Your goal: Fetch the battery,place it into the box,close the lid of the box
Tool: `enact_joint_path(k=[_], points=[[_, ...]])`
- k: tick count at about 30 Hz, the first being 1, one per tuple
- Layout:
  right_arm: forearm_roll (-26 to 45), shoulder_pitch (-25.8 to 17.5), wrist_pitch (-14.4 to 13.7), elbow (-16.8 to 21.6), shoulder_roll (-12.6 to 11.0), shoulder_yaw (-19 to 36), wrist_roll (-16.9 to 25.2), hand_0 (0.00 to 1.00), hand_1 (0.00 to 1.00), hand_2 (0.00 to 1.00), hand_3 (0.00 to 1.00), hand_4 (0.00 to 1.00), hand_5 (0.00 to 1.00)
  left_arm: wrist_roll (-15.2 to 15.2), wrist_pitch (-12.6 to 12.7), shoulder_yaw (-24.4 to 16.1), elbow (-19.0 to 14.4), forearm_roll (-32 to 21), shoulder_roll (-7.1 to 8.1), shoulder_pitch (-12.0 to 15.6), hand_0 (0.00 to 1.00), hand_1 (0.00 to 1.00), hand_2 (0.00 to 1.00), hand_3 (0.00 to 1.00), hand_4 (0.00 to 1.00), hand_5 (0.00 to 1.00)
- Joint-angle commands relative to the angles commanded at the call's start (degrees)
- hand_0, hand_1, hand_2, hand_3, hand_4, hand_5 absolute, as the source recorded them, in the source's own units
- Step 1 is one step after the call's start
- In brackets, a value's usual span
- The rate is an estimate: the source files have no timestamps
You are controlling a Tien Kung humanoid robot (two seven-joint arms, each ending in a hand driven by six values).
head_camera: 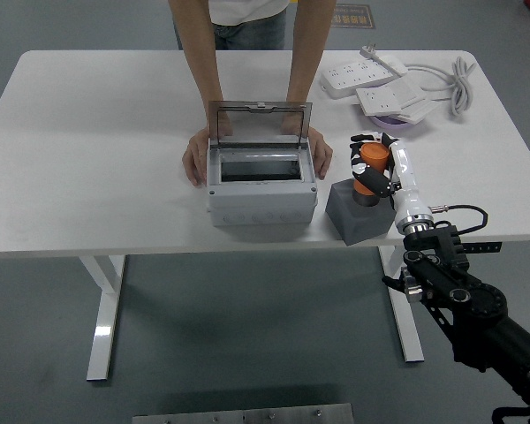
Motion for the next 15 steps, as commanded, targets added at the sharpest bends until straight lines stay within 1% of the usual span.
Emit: enact_joint_path(k=[4, 5, 10, 11, 15], points=[[-0.3, 0.0, -0.2, 0.9, -0.1, 0.4, -0.2, 0.353, 0.482, 0.526, 0.536, 0.421, 0.097, 0.0, 0.0, -0.1, 0.0, 0.0, 0.01, 0.1, 0.683, 0.743, 0.588, 0.497, 0.338, 0.002], [-0.4, 0.0, -0.2, 1.1, -0.1, 0.5, -0.2, 0.286, 0.463, 0.509, 0.519, 0.45, 0.067, 0.0, 0.0, 0.0, 0.0, 0.0, 0.01, 0.1, 0.684, 0.742, 0.59, 0.497, 0.339, 0.002], [-0.6, -0.1, -0.5, 2.0, -0.1, 1.0, -0.4, 0.286, 0.463, 0.509, 0.519, 0.45, 0.067, -0.1, 0.1, 0.0, 0.0, -0.1, 0.01, 0.1, 0.684, 0.742, 0.59, 0.497, 0.339, 0.002], [-0.8, -0.1, -0.6, 2.4, -0.1, 1.1, -0.4, 0.22, 0.414, 0.467, 0.492, 0.467, 0.084, -0.1, 0.2, 0.0, 0.0, -0.2, 0.02, 0.1, 0.683, 0.742, 0.592, 0.498, 0.341, 0.002], [-1.4, -0.2, -0.9, 3.8, -0.1, 1.7, -1.0, 0.22, 0.414, 0.467, 0.492, 0.467, 0.084, -0.1, 0.2, 0.1, 0.1, -0.3, 0.05, 0.2, 0.683, 0.742, 0.592, 0.498, 0.341, 0.002]])
